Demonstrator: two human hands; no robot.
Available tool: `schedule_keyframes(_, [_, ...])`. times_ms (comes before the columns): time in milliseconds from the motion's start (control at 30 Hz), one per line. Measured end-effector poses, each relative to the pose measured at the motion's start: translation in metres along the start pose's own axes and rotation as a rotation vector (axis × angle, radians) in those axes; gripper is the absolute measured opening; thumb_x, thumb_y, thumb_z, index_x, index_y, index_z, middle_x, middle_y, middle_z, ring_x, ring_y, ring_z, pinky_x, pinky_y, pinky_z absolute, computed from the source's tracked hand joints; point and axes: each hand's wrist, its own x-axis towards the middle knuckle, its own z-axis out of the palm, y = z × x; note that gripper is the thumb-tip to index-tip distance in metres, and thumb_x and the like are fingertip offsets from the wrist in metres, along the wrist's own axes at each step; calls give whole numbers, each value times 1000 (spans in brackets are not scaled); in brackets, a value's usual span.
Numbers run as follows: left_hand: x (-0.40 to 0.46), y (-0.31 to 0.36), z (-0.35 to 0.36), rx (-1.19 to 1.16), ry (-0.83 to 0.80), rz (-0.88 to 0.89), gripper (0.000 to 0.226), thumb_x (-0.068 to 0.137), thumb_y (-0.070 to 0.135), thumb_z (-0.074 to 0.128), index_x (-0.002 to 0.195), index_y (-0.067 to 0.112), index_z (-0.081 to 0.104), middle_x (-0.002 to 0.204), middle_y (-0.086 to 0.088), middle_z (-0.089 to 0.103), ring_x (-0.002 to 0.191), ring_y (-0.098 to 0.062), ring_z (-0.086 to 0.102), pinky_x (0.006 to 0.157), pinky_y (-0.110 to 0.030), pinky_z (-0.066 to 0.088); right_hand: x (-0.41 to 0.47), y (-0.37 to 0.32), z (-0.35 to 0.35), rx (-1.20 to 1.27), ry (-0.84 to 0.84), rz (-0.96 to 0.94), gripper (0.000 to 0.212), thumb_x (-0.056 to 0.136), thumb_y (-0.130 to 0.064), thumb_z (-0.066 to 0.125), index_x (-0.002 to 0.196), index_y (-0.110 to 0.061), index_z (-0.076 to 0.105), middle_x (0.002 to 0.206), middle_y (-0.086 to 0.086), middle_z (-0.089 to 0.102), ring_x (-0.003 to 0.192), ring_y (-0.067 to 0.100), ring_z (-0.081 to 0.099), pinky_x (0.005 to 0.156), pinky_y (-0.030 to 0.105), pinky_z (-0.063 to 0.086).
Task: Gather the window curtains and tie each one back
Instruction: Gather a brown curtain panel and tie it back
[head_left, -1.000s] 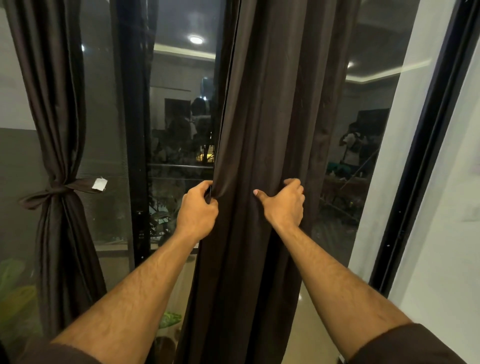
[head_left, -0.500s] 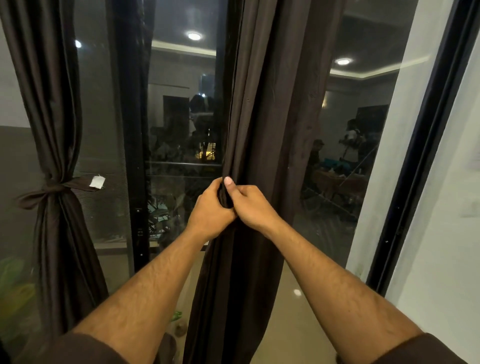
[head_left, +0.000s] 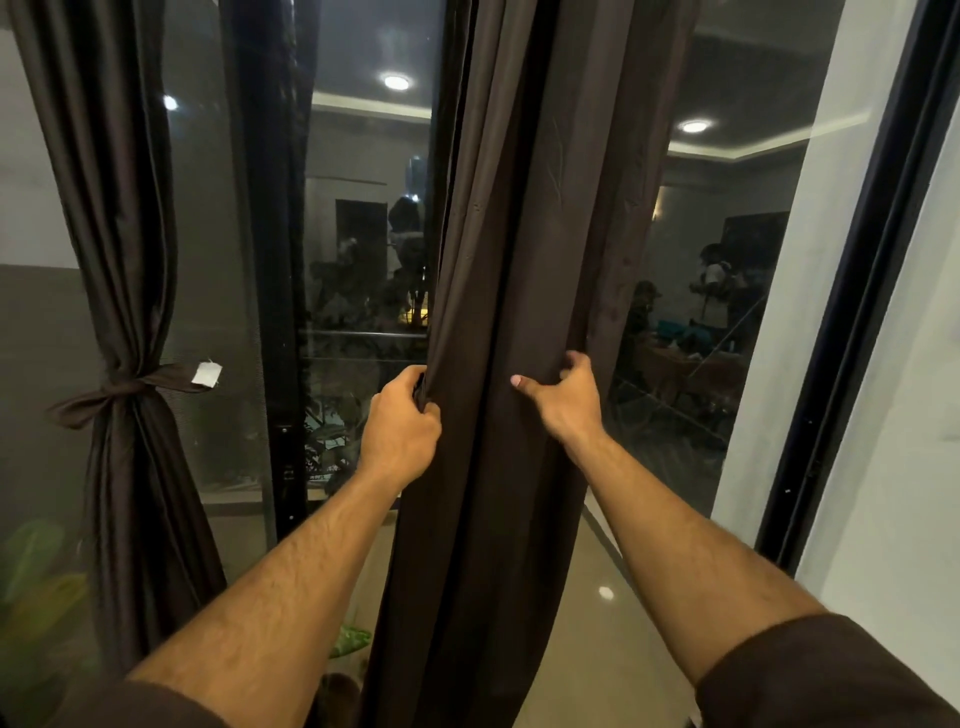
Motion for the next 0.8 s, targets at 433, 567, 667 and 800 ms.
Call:
schedule_keyframes(433, [0,-2,26,-111,-80,42,40,86,13,68,122,30,61,98,12,72,95,-9,69,82,-32,57,-61,-35,10,-27,-464,-364,27,105,-21,55,92,-21,78,81,-10,75,79,0,70,76,24,53])
schedule_keyframes(567, [-1,-5,18,-67,-72,46,37,91,6,61,123,23,63,102,8,71,98,-14,67,86,-34,55,-68,-13,-5,23,-181,-448,18,98,-18,66,111,-16,78,105,-5,76,99,3,70,92,28,57])
schedule_keyframes(667, [-3,-3,12,-64,-96,47,40,90,6,61,126,23,63,105,10,72,98,-11,67,85,-29,55,-60,5,-16,37,298,-403,33,91,-23,75,121,-16,64,119,-1,63,108,11,63,94,36,56])
schedule_keyframes(800, [-5,-3,12,-74,-131,61,43,89,6,62,129,23,62,110,11,71,103,-8,67,90,-28,55,-43,7,-20,97,145,-97,70,92,-37,74,149,-17,38,151,5,45,135,23,51,113,44,46])
